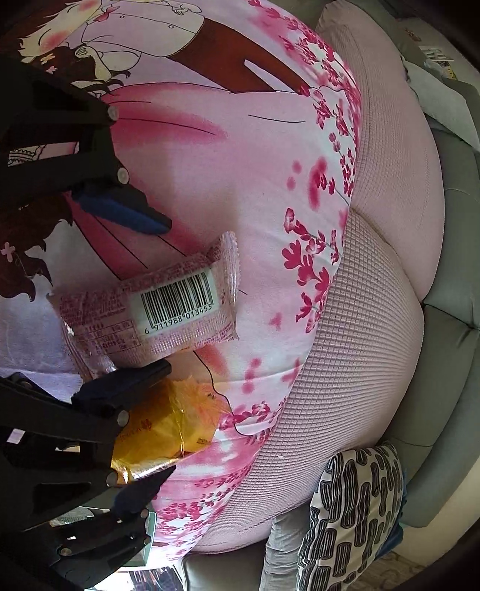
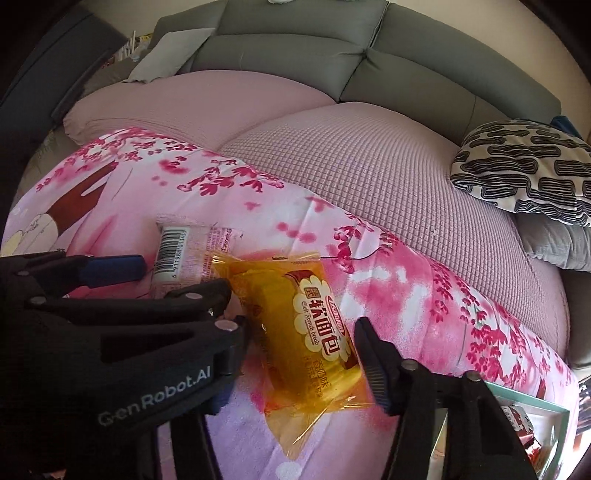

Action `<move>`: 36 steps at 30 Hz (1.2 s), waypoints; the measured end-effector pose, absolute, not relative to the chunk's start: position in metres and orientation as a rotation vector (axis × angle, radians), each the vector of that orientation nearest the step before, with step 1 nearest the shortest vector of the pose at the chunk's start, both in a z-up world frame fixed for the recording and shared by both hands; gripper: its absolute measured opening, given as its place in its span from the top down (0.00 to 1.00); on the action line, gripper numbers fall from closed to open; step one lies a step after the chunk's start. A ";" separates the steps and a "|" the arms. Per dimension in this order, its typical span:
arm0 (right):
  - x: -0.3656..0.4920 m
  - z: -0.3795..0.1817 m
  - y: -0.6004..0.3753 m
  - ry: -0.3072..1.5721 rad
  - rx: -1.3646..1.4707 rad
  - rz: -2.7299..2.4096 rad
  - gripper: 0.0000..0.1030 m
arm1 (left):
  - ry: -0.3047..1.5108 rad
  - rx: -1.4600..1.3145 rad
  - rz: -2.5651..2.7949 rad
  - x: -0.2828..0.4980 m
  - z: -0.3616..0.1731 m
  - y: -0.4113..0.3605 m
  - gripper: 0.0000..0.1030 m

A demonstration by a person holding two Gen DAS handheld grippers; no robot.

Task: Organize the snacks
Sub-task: 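Grasp the yellow bread packet with right gripper while left gripper grasps pink barcode packet, then carry the yellow bread packet and pink packet over the tray with both grippers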

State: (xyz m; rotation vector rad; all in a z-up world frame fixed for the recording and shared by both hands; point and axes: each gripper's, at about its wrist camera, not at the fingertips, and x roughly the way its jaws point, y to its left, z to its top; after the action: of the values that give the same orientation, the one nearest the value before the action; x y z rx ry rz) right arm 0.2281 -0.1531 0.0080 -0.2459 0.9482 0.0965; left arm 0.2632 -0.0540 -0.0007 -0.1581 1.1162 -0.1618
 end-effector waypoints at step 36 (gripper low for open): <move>0.060 0.054 -0.175 0.857 0.053 -0.041 0.60 | 0.986 -0.195 -0.179 0.126 0.054 -0.037 0.62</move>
State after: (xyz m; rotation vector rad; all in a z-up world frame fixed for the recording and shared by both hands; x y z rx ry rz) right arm 0.0600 -0.1753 0.0537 0.0529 0.8574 -0.0411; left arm 0.1261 -0.0374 0.0545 -0.1946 0.9856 -0.1785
